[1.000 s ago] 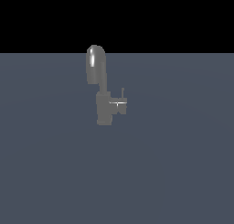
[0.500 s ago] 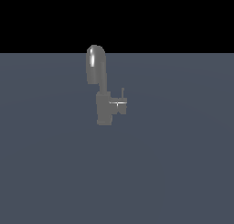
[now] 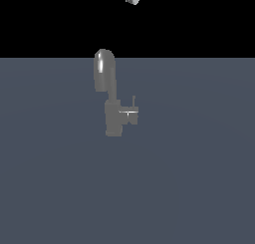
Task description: Turn on the faucet by rotating a designated handle.
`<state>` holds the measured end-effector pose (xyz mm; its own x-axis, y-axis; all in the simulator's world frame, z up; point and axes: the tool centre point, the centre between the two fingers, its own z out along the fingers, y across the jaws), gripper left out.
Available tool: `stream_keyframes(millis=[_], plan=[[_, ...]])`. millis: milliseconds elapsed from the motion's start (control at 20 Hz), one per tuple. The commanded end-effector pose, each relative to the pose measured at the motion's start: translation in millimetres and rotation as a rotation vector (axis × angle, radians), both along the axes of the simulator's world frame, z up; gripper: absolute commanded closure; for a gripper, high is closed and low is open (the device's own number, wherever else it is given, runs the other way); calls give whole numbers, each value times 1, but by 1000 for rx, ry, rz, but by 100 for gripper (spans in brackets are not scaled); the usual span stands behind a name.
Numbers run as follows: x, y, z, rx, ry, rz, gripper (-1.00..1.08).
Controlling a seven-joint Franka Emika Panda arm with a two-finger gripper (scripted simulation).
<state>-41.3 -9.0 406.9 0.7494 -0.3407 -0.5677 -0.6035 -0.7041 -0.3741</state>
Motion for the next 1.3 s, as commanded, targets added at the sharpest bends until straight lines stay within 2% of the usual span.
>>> stream_keyframes(millis=[0, 400, 750, 1250], plan=[[13, -4, -12, 44, 42, -42, 108], [52, -15, -60, 191, 186, -185, 108], [81, -24, -112, 336, 328, -326, 108], [109, -27, -201, 557, 547, -543, 108]])
